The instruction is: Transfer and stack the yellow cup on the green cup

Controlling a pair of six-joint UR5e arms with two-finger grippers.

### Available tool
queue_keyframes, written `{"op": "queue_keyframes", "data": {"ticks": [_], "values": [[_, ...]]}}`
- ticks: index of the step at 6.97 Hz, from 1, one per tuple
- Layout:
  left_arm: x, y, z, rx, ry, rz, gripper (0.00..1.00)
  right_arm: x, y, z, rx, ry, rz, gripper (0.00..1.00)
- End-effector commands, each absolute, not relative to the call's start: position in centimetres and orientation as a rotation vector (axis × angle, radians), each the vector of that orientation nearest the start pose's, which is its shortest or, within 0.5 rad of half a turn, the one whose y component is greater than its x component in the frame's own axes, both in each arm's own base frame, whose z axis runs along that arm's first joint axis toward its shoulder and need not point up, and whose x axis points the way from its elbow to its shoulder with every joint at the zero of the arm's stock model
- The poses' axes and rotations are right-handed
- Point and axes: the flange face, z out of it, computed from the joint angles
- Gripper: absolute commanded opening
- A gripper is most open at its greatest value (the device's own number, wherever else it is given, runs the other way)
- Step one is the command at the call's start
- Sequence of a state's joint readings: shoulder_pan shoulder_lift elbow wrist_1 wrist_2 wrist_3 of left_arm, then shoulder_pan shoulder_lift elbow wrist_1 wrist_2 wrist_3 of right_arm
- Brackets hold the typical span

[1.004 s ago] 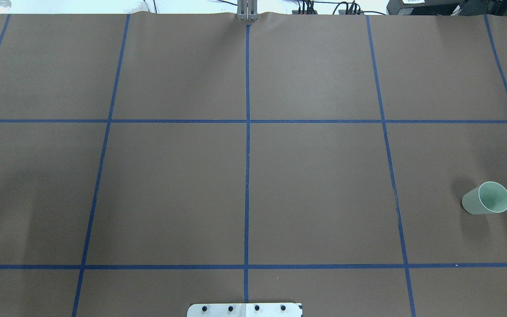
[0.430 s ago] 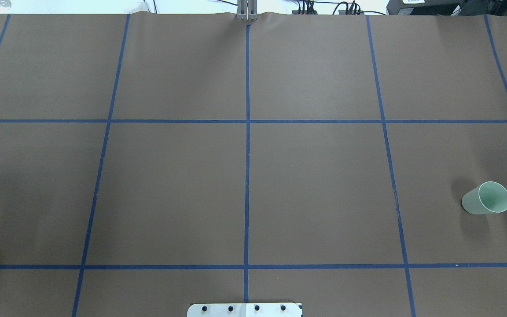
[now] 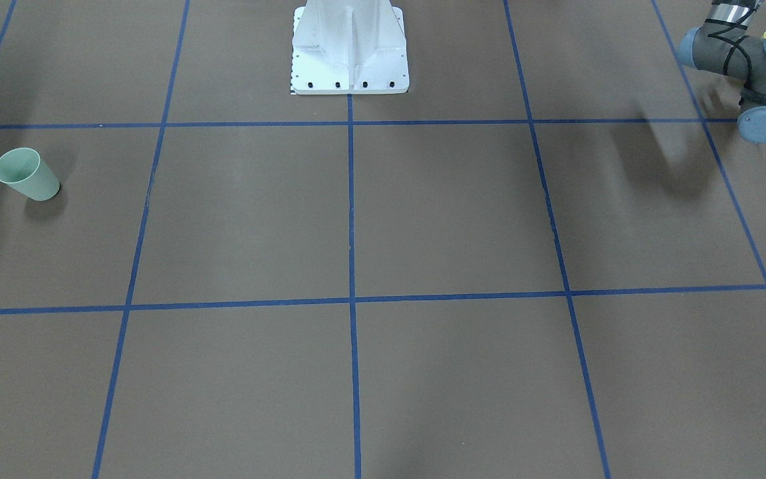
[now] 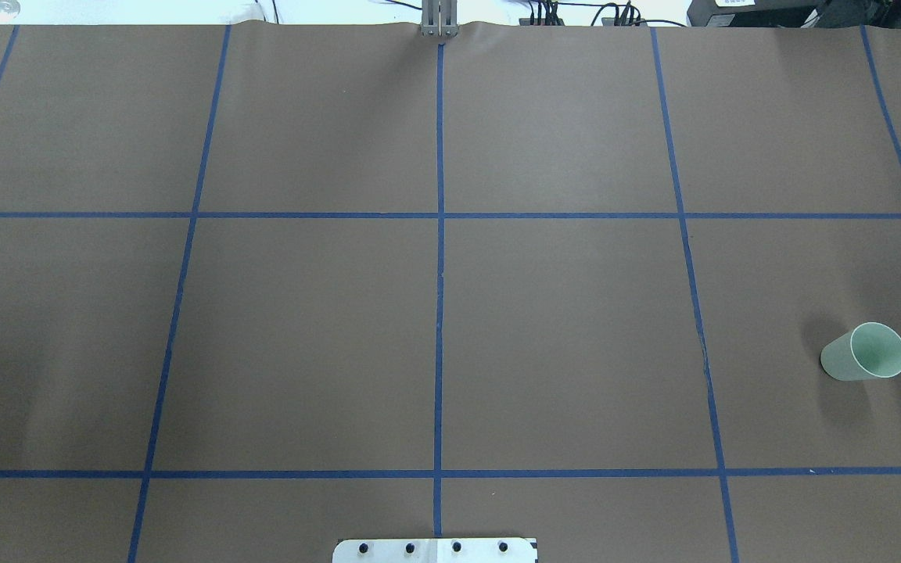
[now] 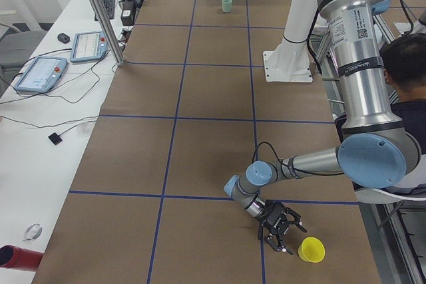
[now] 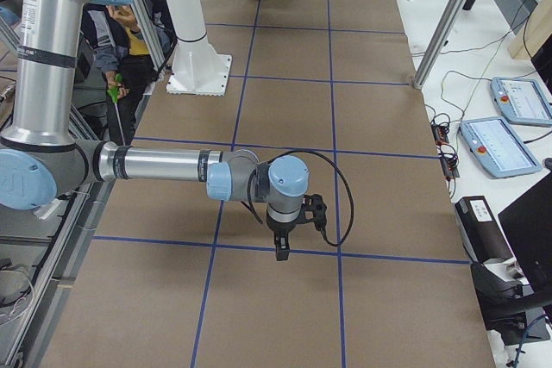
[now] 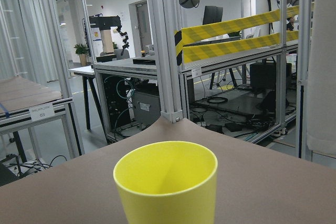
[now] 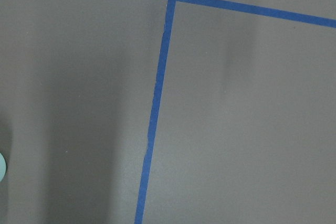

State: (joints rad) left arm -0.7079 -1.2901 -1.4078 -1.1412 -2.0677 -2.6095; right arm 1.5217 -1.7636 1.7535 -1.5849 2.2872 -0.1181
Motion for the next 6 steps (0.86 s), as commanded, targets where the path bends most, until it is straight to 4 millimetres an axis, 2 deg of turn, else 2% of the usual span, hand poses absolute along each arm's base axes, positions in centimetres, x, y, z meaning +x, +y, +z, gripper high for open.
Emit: {"op": "queue_keyframes", "data": {"ticks": [1, 4, 6], "values": [[11.7, -20.4, 88.8, -0.413, -1.135, -1.81, 1.0, 4.8, -41.1, 66.1, 0.001, -0.717, -0.151, 1.0], [10.4, -18.7, 91.5, -0.452, -1.19, -1.825, 1.0, 4.8, -41.1, 66.0, 0.004, -0.717, -0.152, 1.0], [10.1, -18.1, 92.1, -0.473, -1.215, -1.834, 1.0, 4.8, -41.2, 65.9, 0.006, -0.717, -0.153, 1.0]]}}
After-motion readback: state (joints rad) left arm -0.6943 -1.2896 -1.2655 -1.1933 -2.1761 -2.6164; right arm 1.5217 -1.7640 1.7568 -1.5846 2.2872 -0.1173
